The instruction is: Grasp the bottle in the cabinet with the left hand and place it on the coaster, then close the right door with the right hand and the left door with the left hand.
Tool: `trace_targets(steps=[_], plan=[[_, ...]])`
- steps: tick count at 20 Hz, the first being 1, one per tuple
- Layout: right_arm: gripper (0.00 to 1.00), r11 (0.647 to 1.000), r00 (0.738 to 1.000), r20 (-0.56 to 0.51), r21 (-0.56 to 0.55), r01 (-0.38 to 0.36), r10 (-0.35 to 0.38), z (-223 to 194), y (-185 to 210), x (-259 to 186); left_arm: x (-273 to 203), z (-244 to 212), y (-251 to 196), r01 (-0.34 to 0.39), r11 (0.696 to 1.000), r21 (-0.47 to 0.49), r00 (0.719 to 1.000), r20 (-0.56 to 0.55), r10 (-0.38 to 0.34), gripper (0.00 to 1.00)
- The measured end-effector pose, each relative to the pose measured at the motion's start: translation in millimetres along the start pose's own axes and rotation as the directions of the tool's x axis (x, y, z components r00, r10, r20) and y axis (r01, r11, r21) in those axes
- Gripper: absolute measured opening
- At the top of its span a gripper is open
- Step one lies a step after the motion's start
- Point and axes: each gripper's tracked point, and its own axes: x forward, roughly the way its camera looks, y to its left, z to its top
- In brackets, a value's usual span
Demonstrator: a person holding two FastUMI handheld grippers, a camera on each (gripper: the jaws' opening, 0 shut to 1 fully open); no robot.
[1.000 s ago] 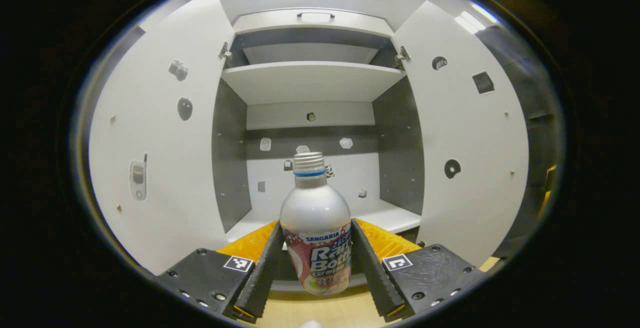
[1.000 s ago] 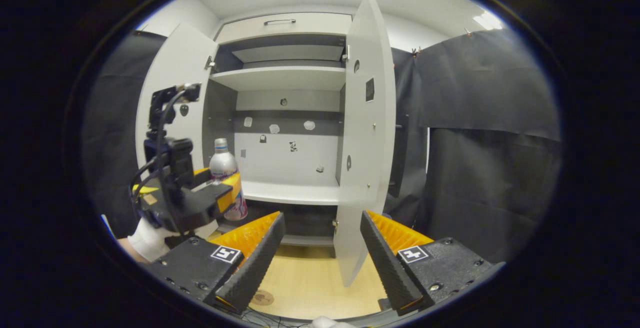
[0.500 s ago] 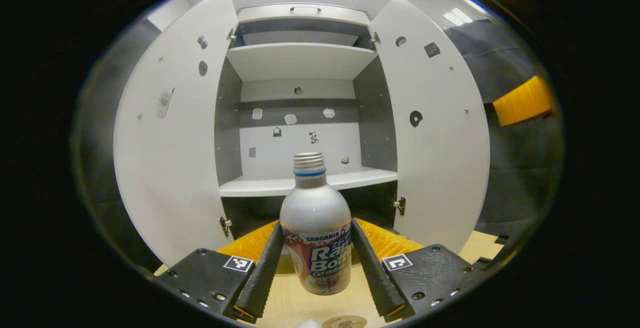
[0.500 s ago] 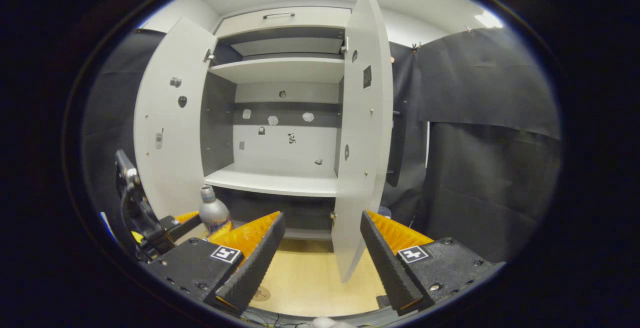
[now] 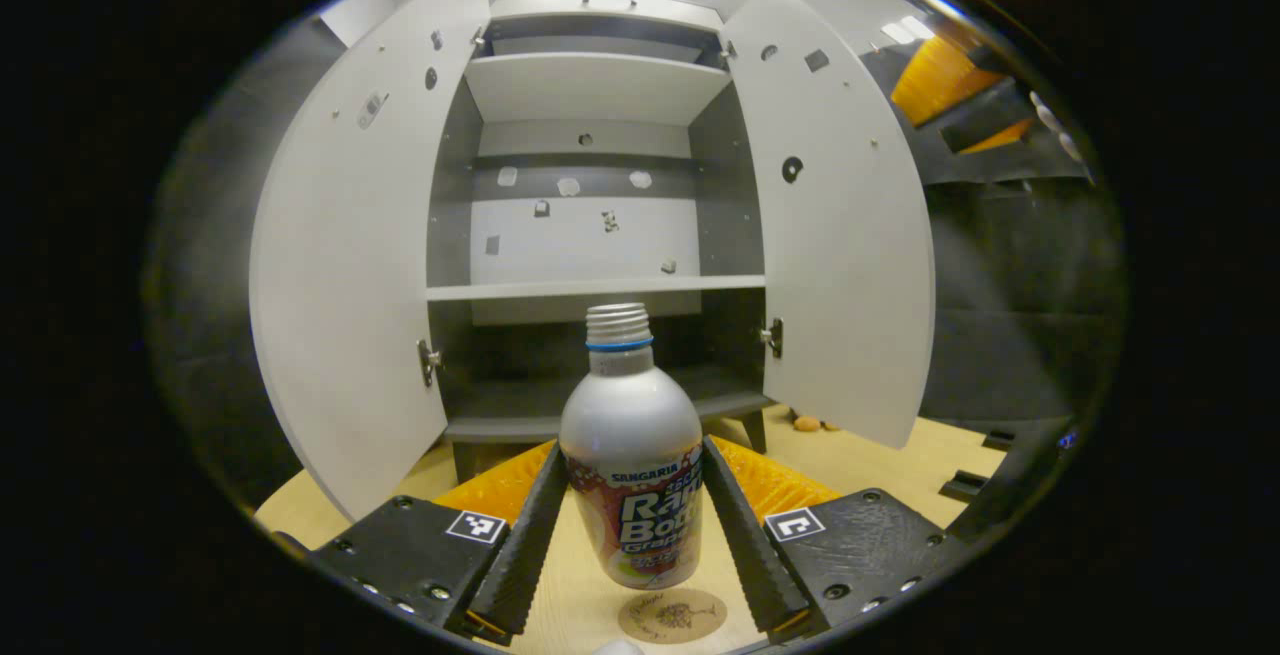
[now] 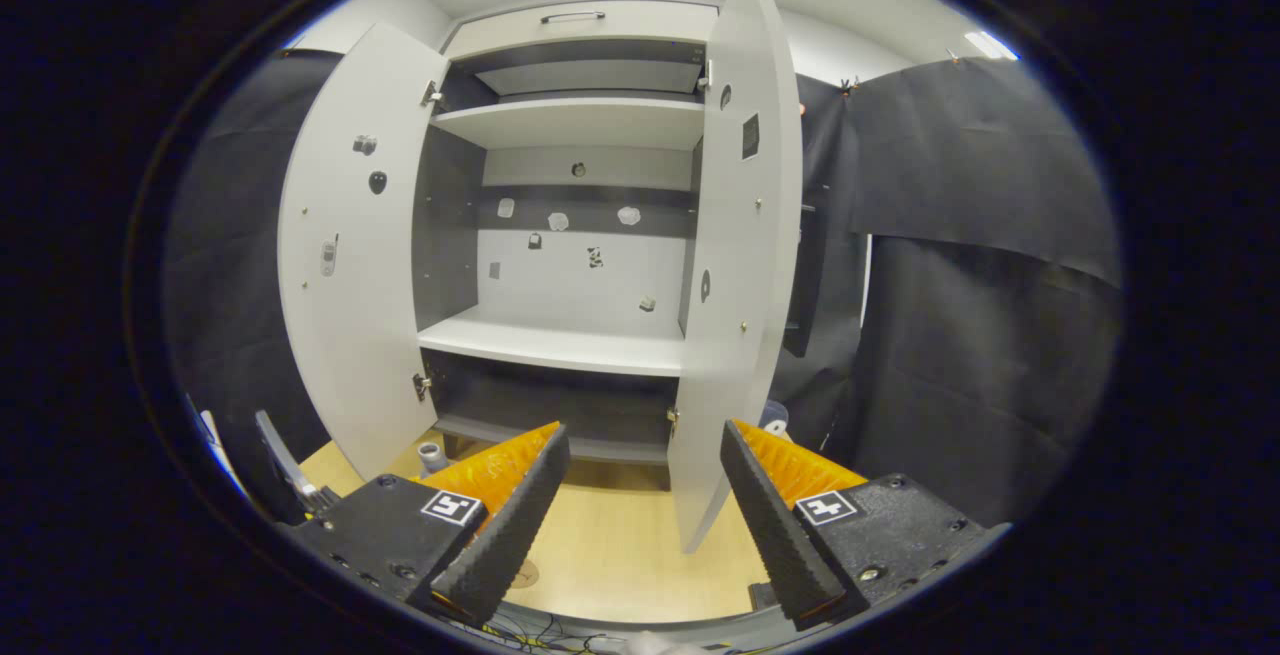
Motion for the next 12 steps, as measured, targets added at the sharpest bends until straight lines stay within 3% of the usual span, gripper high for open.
trace_targets(steps=[4, 5, 12], plan=[[0.99, 1.000, 1.000, -0.008, -0.015, -0.007, 0.007, -1, 1, -4, -9, -28, -8, 0.019, 1.000, -0.010, 1.000, 0.002, -0.019, 0.79], [0.99, 1.000, 1.000, -0.014, -0.020, -0.009, 0.008, -2, 1, -4, -9, -32, -10, 0.018, 1.000, -0.009, 1.000, 0.004, -0.018, 0.83], [0.99, 0.999, 0.999, -0.050, -0.040, -0.019, 0.017, -9, 3, -8, -8, -65, -15, 0.059, 0.998, 0.022, 0.998, 0.014, -0.059, 0.79]])
